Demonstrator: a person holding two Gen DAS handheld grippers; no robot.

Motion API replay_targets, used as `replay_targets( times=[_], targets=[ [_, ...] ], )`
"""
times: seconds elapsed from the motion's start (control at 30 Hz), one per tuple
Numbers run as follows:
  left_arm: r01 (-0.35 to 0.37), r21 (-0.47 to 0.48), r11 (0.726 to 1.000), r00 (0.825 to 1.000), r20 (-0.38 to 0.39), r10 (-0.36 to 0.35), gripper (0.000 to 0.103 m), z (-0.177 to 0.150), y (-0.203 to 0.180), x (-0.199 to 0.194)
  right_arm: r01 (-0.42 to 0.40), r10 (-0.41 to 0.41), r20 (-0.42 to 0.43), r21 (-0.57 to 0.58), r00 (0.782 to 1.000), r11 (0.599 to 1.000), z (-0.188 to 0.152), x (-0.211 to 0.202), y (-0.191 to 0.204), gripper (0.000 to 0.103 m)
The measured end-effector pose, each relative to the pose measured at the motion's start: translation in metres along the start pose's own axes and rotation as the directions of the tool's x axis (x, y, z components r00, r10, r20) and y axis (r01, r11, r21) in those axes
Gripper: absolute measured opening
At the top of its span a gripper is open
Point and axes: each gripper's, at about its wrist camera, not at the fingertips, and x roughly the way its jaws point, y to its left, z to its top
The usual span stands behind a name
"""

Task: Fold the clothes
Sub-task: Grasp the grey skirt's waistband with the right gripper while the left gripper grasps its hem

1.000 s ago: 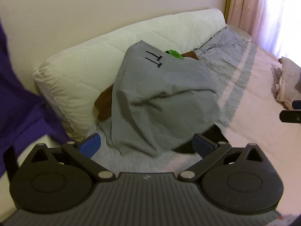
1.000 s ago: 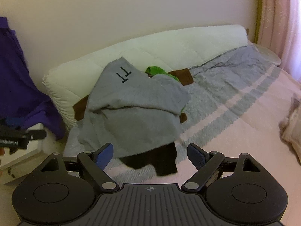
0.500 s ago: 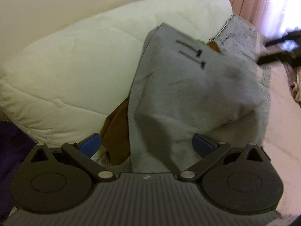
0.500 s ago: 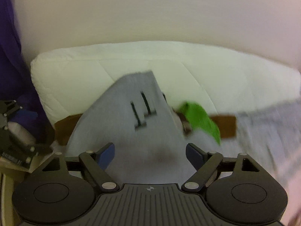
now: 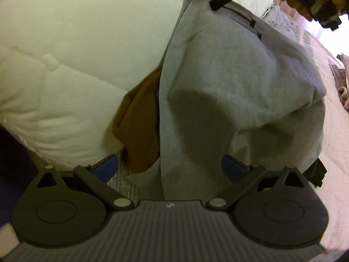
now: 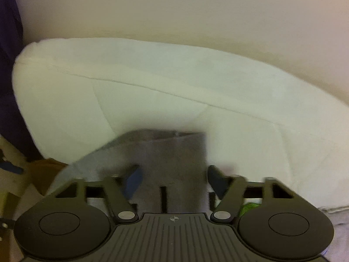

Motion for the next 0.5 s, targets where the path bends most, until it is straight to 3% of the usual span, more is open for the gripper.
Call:
replay_targets(
  times=[0.07, 0.37, 0.5],
  targets=[
    [-0.009, -0.006, 1.000, 1.000, -0.011, 0.009, 0.099, -0.006, -0.001, -0.004, 0.012, -0.012, 0.005, 0.022, 1.000, 1.000, -0.003, -0.010, -0.003, 0.002],
    [0.005, -0.016, 1.000, 1.000, 0.018, -0.005, 0.099, -0.022, -0.011, -0.021, 0.041, -0.040, 0.093, -0.006, 0.995, 0.999, -0.031, -0.100, 0.017, 0.000],
    [0.007, -0.010, 1.000, 1.000, -0.008, -0.007, 0.098, -0.031, -0.006, -0.004, 0.069, -0.064, 0.095, -0.047, 0.993, 0.997, -0.041, -0.104, 0.028, 0.000]
  ],
)
